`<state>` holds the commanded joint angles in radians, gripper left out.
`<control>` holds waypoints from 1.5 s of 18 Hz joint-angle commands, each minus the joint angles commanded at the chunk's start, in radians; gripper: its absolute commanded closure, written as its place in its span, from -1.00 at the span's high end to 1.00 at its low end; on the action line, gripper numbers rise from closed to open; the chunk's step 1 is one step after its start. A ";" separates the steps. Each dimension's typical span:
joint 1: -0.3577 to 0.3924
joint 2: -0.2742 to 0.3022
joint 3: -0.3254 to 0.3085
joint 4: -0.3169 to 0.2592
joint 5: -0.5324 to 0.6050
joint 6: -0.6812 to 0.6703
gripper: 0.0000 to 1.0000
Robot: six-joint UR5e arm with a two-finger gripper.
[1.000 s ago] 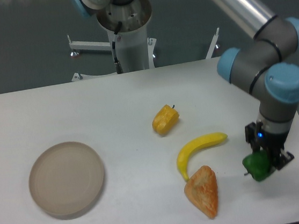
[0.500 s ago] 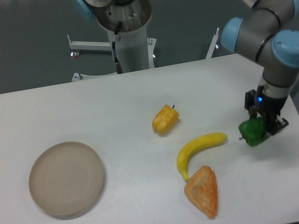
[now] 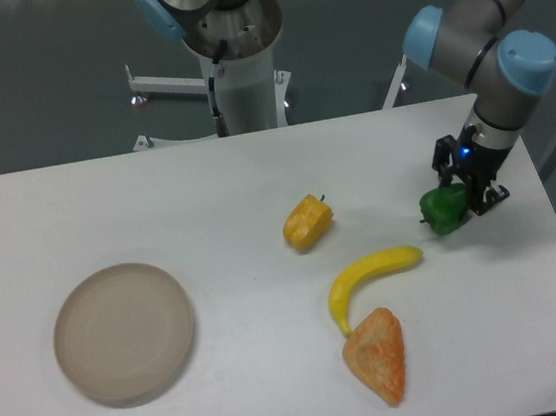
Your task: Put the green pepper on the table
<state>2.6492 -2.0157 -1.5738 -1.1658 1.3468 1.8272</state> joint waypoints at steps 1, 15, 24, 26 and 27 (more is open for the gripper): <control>-0.002 0.002 0.000 -0.002 0.000 -0.028 -0.37; -0.018 -0.011 -0.023 0.002 0.011 -0.155 -0.34; -0.017 -0.014 -0.017 0.003 0.009 -0.155 0.38; -0.017 -0.012 -0.008 0.003 0.009 -0.155 0.77; -0.017 -0.012 -0.002 0.003 0.011 -0.155 0.91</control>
<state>2.6323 -2.0279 -1.5755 -1.1628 1.3576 1.6720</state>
